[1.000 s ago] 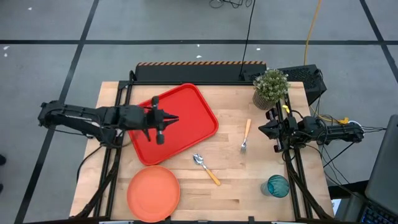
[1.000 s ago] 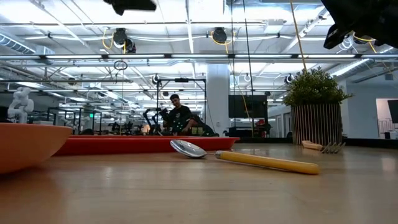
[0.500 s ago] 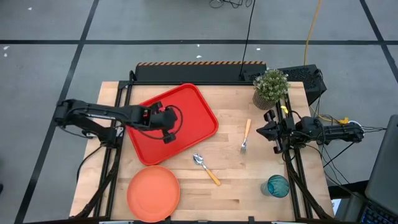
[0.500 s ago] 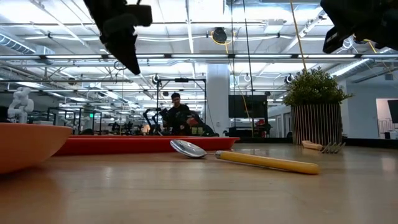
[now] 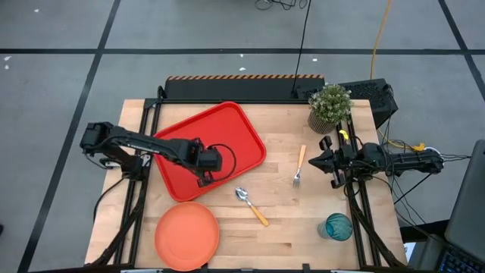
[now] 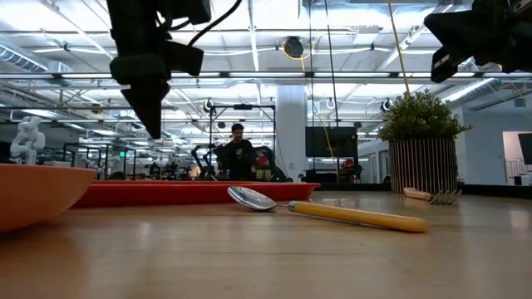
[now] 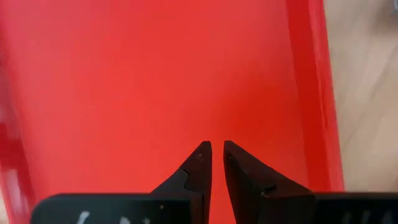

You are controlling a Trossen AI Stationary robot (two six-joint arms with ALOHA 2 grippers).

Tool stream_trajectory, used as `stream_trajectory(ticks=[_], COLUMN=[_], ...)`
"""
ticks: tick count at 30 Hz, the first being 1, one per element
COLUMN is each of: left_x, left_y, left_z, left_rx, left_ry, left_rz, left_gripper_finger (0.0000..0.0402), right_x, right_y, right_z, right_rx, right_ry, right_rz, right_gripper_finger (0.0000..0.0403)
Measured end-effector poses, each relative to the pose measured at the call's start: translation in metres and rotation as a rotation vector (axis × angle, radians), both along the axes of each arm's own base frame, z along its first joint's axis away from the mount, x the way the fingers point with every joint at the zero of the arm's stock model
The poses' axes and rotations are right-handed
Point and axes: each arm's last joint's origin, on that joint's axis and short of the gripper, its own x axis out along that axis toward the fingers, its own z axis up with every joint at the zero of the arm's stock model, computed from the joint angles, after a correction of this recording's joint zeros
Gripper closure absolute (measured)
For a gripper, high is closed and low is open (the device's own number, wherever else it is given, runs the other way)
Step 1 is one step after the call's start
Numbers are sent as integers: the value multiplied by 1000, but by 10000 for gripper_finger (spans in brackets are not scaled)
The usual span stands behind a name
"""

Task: Pick and place plate/cup/fork/spoon on tray
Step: Put the light orange plate on the orange serving tray

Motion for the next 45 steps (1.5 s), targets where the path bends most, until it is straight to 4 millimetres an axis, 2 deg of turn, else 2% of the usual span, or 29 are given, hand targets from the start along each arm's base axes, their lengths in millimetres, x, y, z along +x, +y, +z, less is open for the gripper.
stream_trajectory(ticks=[5,11,20,24,32,45], left_x=[0,-12,-12,-12,-5,-1], left_y=[-10,-38,-76,-84,-92,-93], left_z=[-1,-1,1,-2,-33,-34], left_rx=[-87,-186,-200,-184,-177,-203], left_ry=[7,121,25,28,159,124], left_rz=[-49,-362,-563,-588,-581,-555], left_gripper_finger=[355,355,355,355,355,354], right_x=[0,1,1,1,2,2], right_y=[0,0,0,0,0,0], right_z=[-1,-2,-2,-3,-5,-7], right_rx=[-1,1,-9,-9,-37,-39], right_ry=[10,23,27,30,51,69], right_rz=[0,0,-2,-2,-8,-9], right_gripper_finger=[403,403,403,403,400,371])
